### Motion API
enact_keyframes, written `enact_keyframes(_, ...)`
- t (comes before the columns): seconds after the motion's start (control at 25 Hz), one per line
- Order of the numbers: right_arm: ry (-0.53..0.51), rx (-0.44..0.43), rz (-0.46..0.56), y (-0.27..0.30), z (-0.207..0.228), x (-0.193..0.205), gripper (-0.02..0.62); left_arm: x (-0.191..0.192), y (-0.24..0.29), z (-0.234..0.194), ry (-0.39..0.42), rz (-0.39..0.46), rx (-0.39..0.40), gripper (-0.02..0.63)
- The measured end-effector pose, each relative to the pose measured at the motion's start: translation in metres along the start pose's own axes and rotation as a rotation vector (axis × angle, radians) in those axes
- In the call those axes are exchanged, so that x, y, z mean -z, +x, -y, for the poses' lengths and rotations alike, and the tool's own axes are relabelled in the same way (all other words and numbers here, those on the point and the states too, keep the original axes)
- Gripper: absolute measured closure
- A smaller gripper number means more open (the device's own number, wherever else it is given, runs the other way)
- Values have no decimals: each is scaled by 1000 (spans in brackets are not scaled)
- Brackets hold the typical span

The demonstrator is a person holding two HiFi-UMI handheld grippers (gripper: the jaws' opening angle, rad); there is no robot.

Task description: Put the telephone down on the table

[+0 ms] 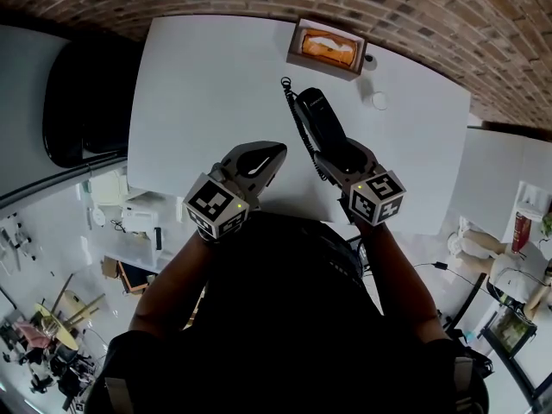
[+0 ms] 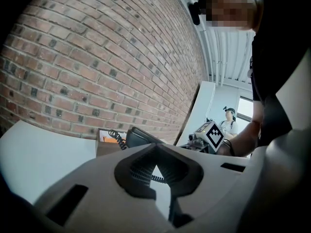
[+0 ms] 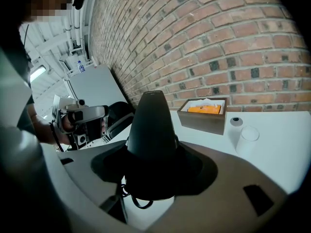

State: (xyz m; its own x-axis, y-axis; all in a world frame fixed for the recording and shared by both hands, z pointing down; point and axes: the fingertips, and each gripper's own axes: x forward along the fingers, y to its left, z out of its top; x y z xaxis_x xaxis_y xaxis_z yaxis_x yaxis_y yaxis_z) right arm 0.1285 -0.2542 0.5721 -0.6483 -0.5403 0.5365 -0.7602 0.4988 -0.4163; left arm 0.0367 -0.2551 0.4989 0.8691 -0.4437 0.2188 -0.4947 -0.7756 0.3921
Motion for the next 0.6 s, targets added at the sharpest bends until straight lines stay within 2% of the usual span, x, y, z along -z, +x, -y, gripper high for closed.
enact_keyframes(0.6,-20,18,-82,30,23,36,330,15,0,-16,-18,-36,3,600)
